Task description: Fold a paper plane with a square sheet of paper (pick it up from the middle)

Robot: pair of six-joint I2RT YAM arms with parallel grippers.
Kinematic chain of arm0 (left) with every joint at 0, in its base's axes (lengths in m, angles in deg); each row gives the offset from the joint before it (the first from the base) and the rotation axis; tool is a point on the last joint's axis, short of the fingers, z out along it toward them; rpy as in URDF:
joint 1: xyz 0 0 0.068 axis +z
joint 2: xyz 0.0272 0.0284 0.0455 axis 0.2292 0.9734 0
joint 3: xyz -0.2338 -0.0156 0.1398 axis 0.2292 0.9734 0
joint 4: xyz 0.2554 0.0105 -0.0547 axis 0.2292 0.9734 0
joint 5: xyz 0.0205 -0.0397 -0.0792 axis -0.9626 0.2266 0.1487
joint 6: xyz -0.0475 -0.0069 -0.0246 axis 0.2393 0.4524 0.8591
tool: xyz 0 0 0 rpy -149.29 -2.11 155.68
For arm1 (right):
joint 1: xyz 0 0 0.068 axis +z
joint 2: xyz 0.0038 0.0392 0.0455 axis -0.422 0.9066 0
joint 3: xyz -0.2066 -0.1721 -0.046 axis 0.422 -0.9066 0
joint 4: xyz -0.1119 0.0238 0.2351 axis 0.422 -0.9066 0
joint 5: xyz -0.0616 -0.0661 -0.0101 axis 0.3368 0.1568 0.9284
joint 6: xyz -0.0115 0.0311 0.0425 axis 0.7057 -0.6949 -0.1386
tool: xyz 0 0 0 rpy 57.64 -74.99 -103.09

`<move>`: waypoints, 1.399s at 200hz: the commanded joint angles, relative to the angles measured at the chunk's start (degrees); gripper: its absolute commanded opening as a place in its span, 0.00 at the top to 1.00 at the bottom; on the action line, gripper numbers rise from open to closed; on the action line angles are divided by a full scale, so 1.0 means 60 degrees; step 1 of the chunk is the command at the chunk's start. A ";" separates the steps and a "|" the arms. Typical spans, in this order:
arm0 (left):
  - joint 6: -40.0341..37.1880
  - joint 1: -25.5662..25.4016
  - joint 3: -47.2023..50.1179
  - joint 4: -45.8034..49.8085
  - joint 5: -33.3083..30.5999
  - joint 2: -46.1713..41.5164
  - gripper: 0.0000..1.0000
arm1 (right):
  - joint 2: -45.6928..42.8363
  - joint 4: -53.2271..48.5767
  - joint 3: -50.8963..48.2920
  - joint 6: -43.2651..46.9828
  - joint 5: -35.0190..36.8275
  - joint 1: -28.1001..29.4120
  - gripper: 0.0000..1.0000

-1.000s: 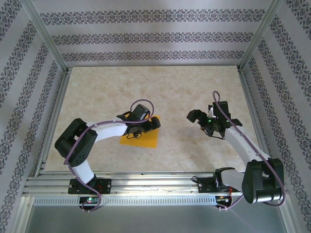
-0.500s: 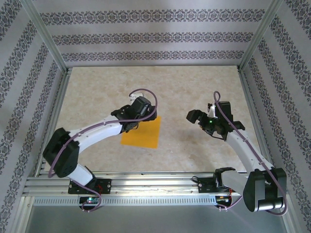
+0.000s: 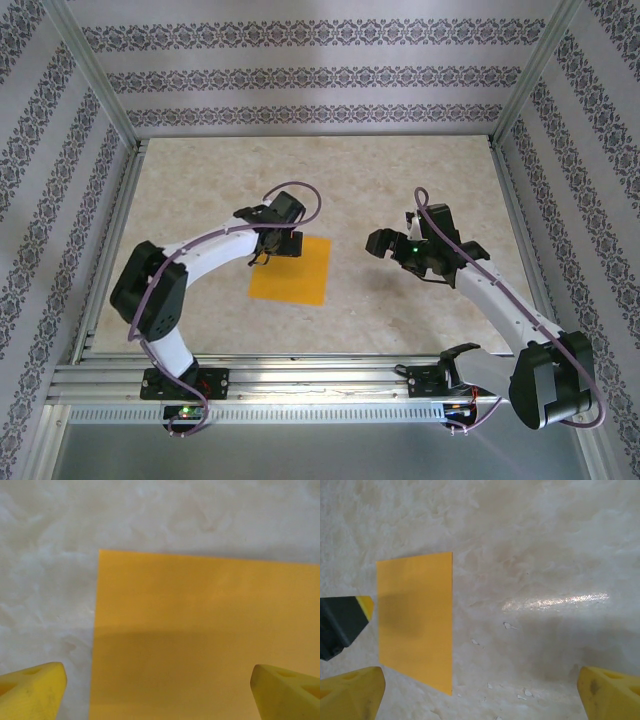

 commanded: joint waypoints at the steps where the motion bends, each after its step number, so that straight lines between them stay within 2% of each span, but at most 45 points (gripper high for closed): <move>1: -0.0549 -0.0024 -0.0785 0.1606 0.0760 0.0540 0.05 | 0.0118 -0.0129 0.0122 -0.0251 0.0036 0.0102 0.02; 25: -0.0685 -0.0024 -0.1529 0.2276 0.1172 0.1211 0.09 | 0.0268 -0.0010 0.0193 -0.0291 0.0028 0.0265 0.02; 54: -0.0656 -0.0024 -0.1767 0.1955 0.2290 0.1460 0.14 | 0.0576 -0.0023 0.0326 -0.0390 0.0042 0.0395 0.02; 71: -0.0409 -0.0024 -0.1781 0.1927 0.2595 0.1553 0.17 | 0.0677 -0.0013 0.0398 -0.0445 0.0075 0.0429 0.02; 116: -0.0001 -0.0054 -0.1136 0.1586 0.2506 0.1448 0.20 | 0.0630 0.0078 0.0448 -0.0467 0.0100 0.0620 0.02; 197: 0.0129 -0.0244 -0.1618 0.1820 0.2202 0.2110 0.20 | 0.0879 0.0043 0.0625 -0.0418 -0.0175 0.0900 0.02; 280: 0.0172 -0.0259 -0.1907 0.1916 0.2074 0.2455 0.18 | 0.1750 0.0270 0.0884 -0.0541 -0.0427 0.1370 0.02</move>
